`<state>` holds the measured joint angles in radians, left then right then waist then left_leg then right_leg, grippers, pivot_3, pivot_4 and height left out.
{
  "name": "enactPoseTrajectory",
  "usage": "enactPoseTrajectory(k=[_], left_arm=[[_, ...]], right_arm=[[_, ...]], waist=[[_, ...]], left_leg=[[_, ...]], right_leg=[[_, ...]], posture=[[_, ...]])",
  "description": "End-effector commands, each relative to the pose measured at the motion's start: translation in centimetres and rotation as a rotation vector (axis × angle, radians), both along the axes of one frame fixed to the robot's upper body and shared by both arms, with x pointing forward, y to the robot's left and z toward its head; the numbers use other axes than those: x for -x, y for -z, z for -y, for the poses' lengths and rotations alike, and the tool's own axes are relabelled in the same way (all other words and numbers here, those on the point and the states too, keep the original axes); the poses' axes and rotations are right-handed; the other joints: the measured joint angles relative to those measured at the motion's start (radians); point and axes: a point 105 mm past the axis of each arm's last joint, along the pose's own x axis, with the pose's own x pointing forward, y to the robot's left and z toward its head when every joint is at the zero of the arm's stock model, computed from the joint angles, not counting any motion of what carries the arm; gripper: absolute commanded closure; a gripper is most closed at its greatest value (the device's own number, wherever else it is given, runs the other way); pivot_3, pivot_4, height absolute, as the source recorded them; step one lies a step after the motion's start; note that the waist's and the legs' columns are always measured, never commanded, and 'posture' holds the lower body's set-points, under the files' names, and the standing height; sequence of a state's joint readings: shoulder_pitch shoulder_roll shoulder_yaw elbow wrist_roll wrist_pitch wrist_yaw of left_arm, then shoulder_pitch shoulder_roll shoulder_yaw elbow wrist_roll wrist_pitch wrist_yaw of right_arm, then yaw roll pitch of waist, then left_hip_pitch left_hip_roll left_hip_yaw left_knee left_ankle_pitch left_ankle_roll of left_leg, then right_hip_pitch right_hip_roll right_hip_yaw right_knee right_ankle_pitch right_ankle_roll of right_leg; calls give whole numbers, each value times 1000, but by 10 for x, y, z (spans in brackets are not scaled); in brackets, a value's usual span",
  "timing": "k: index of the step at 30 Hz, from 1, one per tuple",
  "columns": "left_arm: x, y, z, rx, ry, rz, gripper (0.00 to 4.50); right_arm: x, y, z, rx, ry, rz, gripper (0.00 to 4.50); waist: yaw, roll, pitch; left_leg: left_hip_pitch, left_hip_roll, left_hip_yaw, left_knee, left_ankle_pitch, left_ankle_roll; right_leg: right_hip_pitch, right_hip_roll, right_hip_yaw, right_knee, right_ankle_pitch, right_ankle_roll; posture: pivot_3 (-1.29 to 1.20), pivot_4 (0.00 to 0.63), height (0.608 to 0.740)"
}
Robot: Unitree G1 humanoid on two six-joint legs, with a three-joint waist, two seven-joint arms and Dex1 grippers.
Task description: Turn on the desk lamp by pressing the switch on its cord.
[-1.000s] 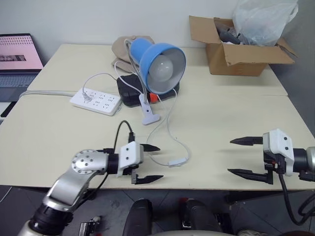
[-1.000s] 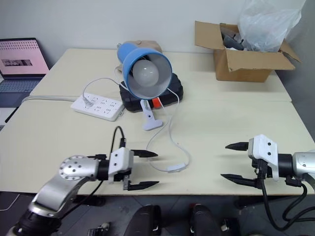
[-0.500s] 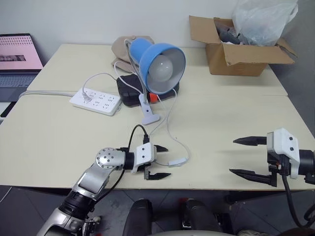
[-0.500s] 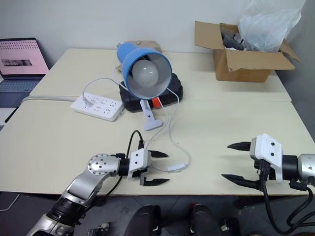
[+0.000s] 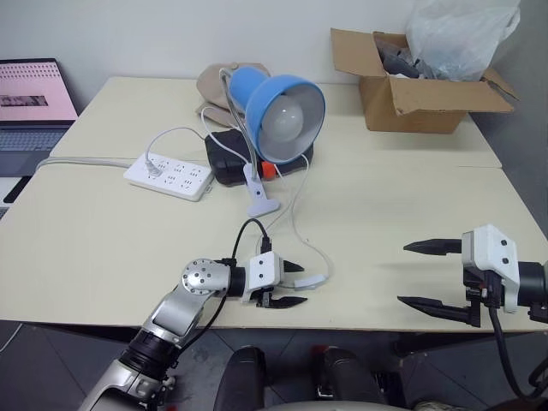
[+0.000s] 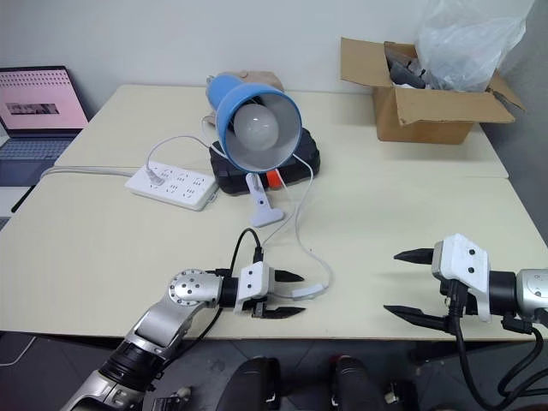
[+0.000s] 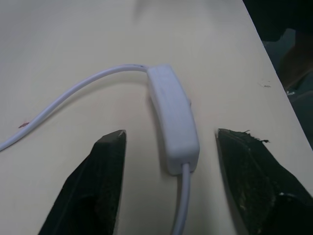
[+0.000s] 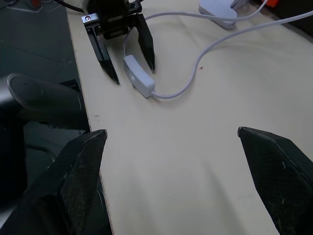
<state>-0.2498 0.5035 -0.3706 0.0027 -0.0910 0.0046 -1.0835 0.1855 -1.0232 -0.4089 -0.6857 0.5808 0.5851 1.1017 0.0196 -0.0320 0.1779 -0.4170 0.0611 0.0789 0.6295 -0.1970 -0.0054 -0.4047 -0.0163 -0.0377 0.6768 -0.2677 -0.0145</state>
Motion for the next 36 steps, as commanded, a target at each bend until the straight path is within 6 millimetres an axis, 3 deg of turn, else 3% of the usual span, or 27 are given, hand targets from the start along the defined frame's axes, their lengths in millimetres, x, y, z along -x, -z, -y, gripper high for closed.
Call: enactPoseTrajectory(k=[1,8,9,12,17,23,32,36], left_arm=[[-3,2,1,-24,2,19,2474],[-6,0,-2,-31,6,26,4017],[-7,-1,-3,-31,5,26,4081],[-7,-5,-4,-20,6,26,4080],[-10,-29,-6,66,21,5,4080],[-26,-59,-21,83,8,-15,4080],[-30,-64,-24,70,0,-20,4080],[-29,-65,-22,68,2,-11,4080]], right_arm=[[2,-7,-3,12,-12,36,0],[-3,-5,-4,22,8,43,0],[-4,-6,-5,19,8,47,0],[-7,-8,-9,4,8,69,0],[-12,-11,-20,-20,0,77,0],[-34,-5,-55,-42,-40,24,0],[-58,6,-116,-42,-217,10,0],[-65,12,-130,-34,-256,19,0]], waist=[[0,0,0],[-1,0,0],[-1,0,0],[-2,0,0],[-5,0,0],[-16,-1,0],[-24,-1,1],[-23,-1,1]], left_leg=[[0,0,0,0,0,0],[0,0,-1,0,0,0],[0,0,-1,0,0,0],[0,0,-1,0,0,0],[0,0,-1,0,0,0],[-1,1,-1,0,0,0],[-3,2,-1,0,0,0],[-3,2,0,0,0,0]], right_leg=[[0,0,0,0,0,0],[0,0,0,0,0,1],[0,0,0,0,0,1],[0,0,0,0,0,0],[0,1,0,0,0,0],[-1,2,0,1,0,0],[-3,3,1,1,-1,-1],[-3,3,1,2,-1,-1]], posture=[[0,150,740],[0,150,740],[0,150,740],[0,150,740],[0,150,740],[0,150,740],[0,150,740],[0,150,740]])
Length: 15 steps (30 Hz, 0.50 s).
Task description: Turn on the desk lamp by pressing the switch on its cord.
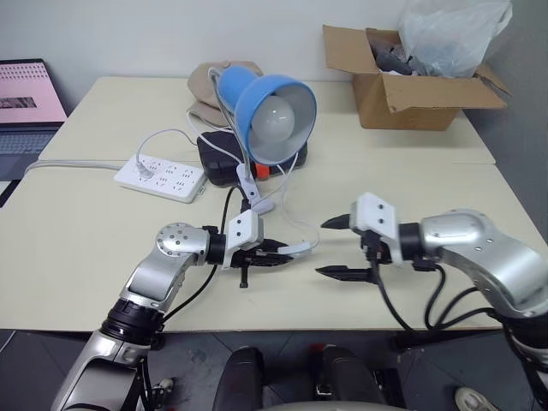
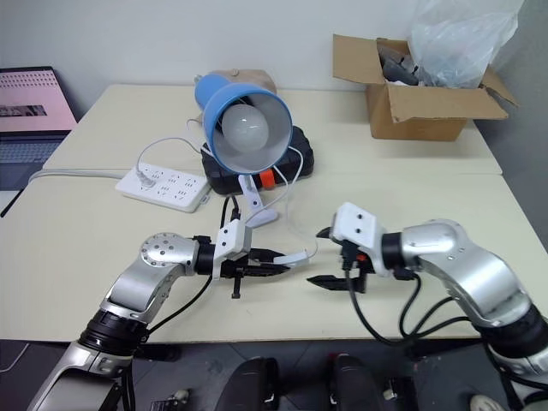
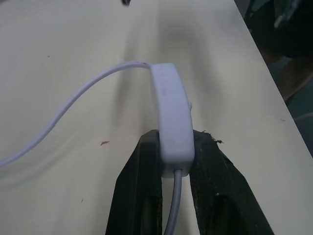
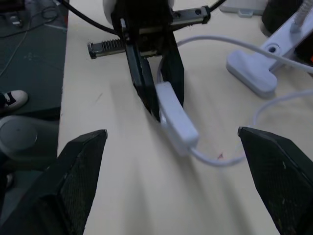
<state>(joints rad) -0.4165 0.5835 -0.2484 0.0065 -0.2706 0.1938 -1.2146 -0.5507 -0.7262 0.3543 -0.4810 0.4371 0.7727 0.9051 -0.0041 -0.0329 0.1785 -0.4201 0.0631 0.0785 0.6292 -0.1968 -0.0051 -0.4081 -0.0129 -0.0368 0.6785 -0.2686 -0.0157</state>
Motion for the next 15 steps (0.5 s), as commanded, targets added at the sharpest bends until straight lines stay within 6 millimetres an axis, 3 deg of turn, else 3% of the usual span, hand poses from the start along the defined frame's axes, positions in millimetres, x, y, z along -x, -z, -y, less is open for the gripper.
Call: enactPoseTrajectory(k=[1,15], left_arm=[[1,-11,3,13,14,41,4080],[2,-10,4,0,27,57,4080]], right_arm=[[-6,1,-8,15,-32,43,0],[-21,9,-16,23,-27,40,0]], waist=[[3,0,0],[2,0,0]], left_leg=[[0,0,0,0,0,0],[0,0,1,0,0,0]], right_leg=[[0,0,0,0,0,0],[0,0,0,1,0,0]], posture=[[0,150,740],[0,150,740]])
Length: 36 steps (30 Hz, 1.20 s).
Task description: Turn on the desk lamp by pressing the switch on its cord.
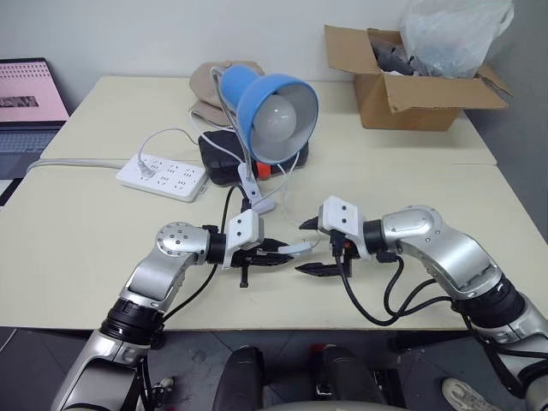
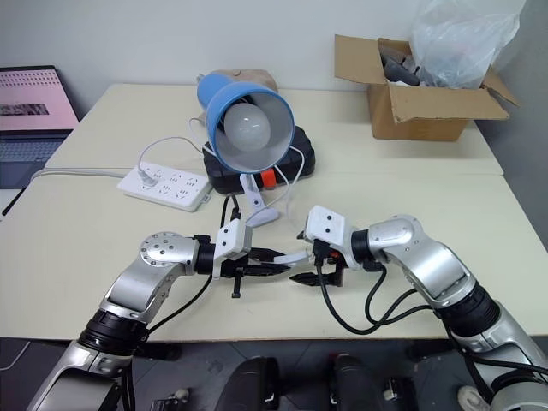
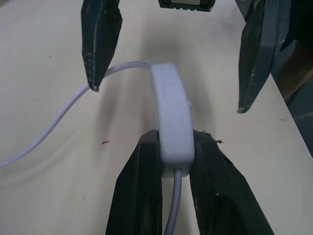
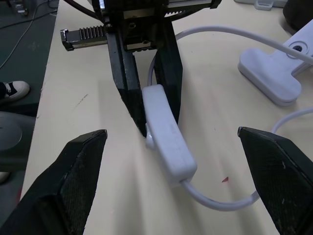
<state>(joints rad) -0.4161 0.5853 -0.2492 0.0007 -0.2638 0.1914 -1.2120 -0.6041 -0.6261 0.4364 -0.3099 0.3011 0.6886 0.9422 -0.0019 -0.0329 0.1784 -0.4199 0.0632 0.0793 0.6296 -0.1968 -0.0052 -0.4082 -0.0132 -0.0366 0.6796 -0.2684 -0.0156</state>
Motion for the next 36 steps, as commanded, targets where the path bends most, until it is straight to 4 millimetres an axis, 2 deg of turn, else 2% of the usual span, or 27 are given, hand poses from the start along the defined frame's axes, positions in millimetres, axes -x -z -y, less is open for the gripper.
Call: enactPoseTrajectory(k=[1,4,5,6,9,15,18,30,32,36], left_arm=[[2,-10,5,6,29,49,4080],[1,-10,5,5,31,52,4080],[1,-10,5,5,31,52,4080],[1,-10,5,5,31,53,4080],[2,-10,5,4,33,54,4080],[1,-11,7,9,32,63,4080],[0,-12,7,10,31,65,4080],[-1,-12,9,9,33,80,4080],[-2,-12,9,8,30,86,4080],[-2,-11,9,9,30,88,4080]], right_arm=[[0,-7,-2,-3,-23,33,0],[-2,-5,-1,4,-20,29,450],[-2,-4,-1,6,-20,29,848],[-2,-4,-1,6,-20,29,934],[-2,-3,-1,8,-19,28,1579],[-3,-1,0,25,-27,36,3205],[-3,0,0,32,-34,41,3703],[0,-4,-2,2,-61,47,3771],[1,-6,-2,-15,-68,46,3071],[0,-12,-2,-45,-63,51,2123]], waist=[[0,0,0],[0,0,0],[0,0,0],[0,0,0],[0,0,0],[0,0,0],[0,0,0],[0,0,0],[0,0,0],[0,0,0]], left_leg=[[0,0,0,0,0,0],[0,0,0,0,0,0],[0,0,0,0,0,0],[0,0,0,0,0,0],[0,0,0,0,0,0],[0,0,0,0,0,0],[0,0,0,0,0,0],[0,0,0,0,0,0],[0,0,0,0,0,0],[0,0,0,0,0,0]], right_leg=[[0,0,0,0,0,0],[0,0,0,0,0,0],[0,0,0,0,0,0],[0,0,0,0,0,0],[0,0,0,0,0,0],[0,0,0,0,0,0],[0,0,0,0,0,0],[0,0,0,0,0,0],[0,0,0,0,0,0],[0,0,0,0,0,0]], posture=[[0,150,740],[0,150,740],[0,150,740],[0,150,740],[0,150,740],[0,150,740],[0,150,740],[0,150,740],[0,150,740],[0,150,740]])
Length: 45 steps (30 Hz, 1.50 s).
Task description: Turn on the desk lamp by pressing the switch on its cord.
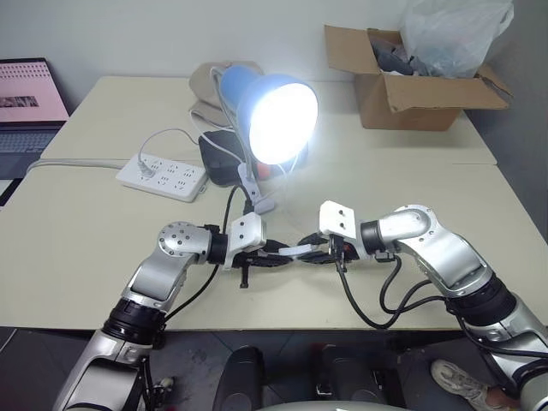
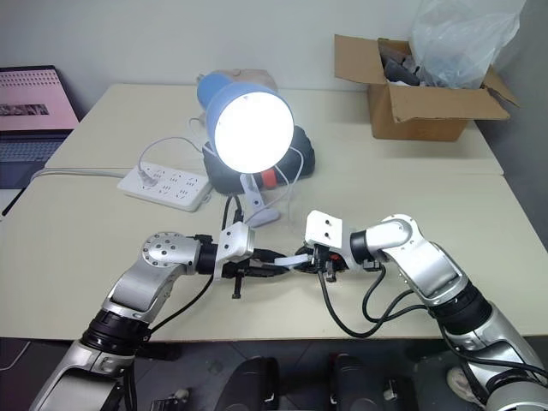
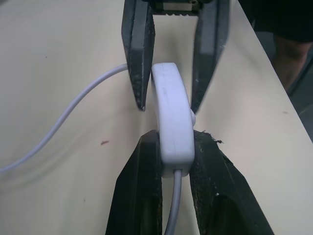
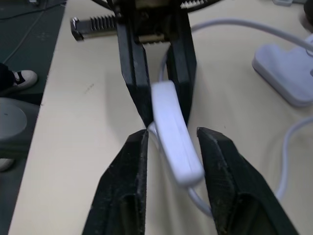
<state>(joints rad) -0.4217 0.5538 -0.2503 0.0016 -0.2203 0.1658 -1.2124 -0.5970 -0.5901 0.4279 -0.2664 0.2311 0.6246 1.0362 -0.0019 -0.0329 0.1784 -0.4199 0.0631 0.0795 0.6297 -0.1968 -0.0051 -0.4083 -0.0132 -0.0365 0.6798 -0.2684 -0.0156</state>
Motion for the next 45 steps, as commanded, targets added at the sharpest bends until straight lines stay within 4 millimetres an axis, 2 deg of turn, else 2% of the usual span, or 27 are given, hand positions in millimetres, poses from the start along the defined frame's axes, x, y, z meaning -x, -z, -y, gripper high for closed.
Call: enactPoseTrajectory(k=[1,6,9,13,16,23,24,26,29,33,36,39,45], left_arm=[[-1,-11,3,15,16,53,4080],[-7,-6,3,-27,8,102,4080],[-26,-4,8,-39,-66,188,4080],[-38,1,13,-49,-112,221,4080],[-44,7,17,-44,-132,224,4080],[-53,13,22,-30,-128,207,4080],[-52,14,22,-30,-112,194,3378],[-49,14,23,-27,-84,174,3104],[-49,7,18,-12,-87,179,2452],[-45,-1,11,13,-98,188,1400],[-30,-12,0,69,-109,166,811],[-14,-25,-15,110,-150,142,811],[-1,-36,-56,87,-369,134,811]], right_arm=[[-1,-18,0,-63,2,46,1893],[1,-29,7,-70,5,68,648],[6,-36,35,-32,65,102,26],[10,-38,58,-7,170,145,0],[21,-36,74,6,239,144,0],[30,-32,85,5,343,138,0],[31,-31,86,6,355,139,0],[32,-30,88,8,373,139,0],[33,-29,89,2,391,128,0],[33,-28,92,-4,403,118,0],[27,-27,96,0,411,120,0],[23,-30,101,-1,411,130,0],[29,-39,117,-29,361,172,0]], waist=[[0,0,0],[0,0,0],[10,0,0],[18,0,0],[19,0,0],[4,0,0],[4,0,0],[3,0,0],[1,0,0],[0,0,0],[-2,0,0],[-5,0,0],[-2,-1,0]], left_leg=[[0,0,0,0,0,0],[0,0,0,0,0,0],[0,0,0,0,0,0],[-1,-1,1,0,0,0],[-1,-1,0,0,0,0],[0,0,-1,0,0,0],[0,0,-2,0,0,0],[0,-1,-1,1,0,0],[0,0,0,0,0,0],[-1,0,-1,0,0,0],[0,0,-1,0,0,0],[0,0,0,0,0,0],[1,0,-1,0,0,0]], right_leg=[[0,0,0,0,0,0],[0,0,0,0,0,0],[0,0,0,0,0,0],[0,-1,0,-1,0,0],[0,-1,0,-1,0,0],[0,0,-1,0,0,0],[0,0,-1,0,0,0],[0,0,-1,0,0,1],[0,0,0,-1,0,1],[0,0,0,-1,0,0],[0,0,0,-1,0,0],[0,0,1,-1,0,0],[1,0,0,-1,0,0]], posture=[[0,150,740],[0,150,740],[0,150,740],[0,150,740],[0,150,740],[0,150,740],[0,150,740],[0,150,740],[0,150,740],[0,150,740],[0,150,740],[0,150,740],[0,150,740]])
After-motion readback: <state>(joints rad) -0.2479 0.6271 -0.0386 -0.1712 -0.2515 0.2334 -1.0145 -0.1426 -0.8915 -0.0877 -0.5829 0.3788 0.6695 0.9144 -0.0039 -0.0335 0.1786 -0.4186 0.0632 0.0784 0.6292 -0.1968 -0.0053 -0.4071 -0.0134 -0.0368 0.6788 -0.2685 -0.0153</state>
